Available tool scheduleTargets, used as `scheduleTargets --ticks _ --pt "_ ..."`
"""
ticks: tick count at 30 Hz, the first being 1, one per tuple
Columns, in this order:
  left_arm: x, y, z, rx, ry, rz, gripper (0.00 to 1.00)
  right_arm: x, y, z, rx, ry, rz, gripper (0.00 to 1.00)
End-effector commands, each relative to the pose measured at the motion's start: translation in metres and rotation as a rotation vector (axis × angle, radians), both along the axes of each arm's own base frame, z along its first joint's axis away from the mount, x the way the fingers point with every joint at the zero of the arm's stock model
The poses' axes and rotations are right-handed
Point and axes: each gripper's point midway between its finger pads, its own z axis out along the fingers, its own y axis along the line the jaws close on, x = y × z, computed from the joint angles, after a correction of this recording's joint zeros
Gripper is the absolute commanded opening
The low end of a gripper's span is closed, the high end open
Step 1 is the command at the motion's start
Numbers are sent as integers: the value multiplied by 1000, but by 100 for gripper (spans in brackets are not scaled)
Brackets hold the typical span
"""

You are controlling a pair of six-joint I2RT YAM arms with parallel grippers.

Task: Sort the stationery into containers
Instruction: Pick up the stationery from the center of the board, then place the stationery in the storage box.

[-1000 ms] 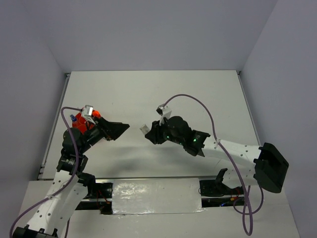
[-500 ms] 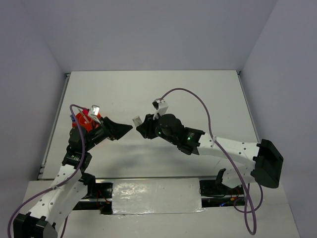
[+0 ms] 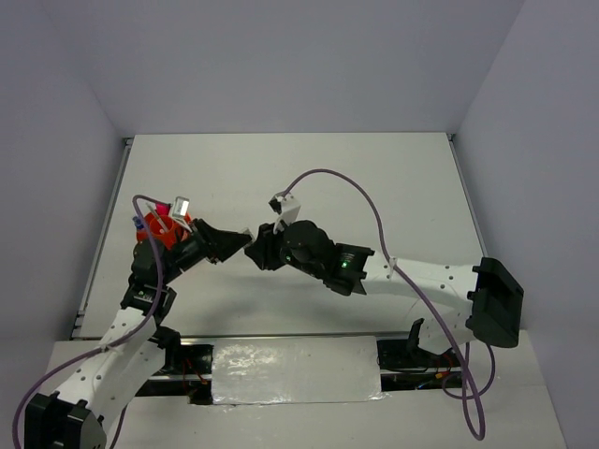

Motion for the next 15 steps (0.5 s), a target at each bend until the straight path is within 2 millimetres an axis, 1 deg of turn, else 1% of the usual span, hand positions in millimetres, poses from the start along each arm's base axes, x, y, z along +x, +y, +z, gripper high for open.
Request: scheduleTargets --ticks 1,2,3,5,6,7,8,9,10,11,12,13,14,15 --pt "3 -3 3 1 -41 -16 53 0 12 29 48 -50 7 2" --pt "3 -4 3 2 -38 -21 48 -1 13 30 50 -52 12 2" --pt "3 -5 1 3 -32 -30 36 -2 15 31 53 -52 18 2" --pt "5 -6 0 14 -30 -32 21 -3 18 30 52 -52 29 3" --pt "7 -5 -3 35 -23 -27 6 -4 19 31 55 -55 37 4" --pt "9 -5 3 51 -42 -24 0 -6 21 36 86 -67 54 23" --pt "11 -4 3 77 -46 -17 0 -12 22 36 109 -64 84 48" --pt "19 5 -18 179 2 36 0 -14 15 22 110 -43 81 99" --pt "28 13 -5 237 -12 95 0 -10 7 37 176 -59 63 100" --pt "35 25 -15 299 44 165 0 -9 -1 35 200 -44 45 100" --pt "40 49 -39 397 164 287 0 -7 -15 16 180 -29 7 100" --pt "43 59 -31 415 177 346 0 -4 -29 26 204 -39 -30 100" --pt "43 69 -31 424 200 403 0 1 -41 23 206 -31 -71 100" --pt "43 86 -38 431 273 506 0 6 -55 11 183 -22 -118 100"
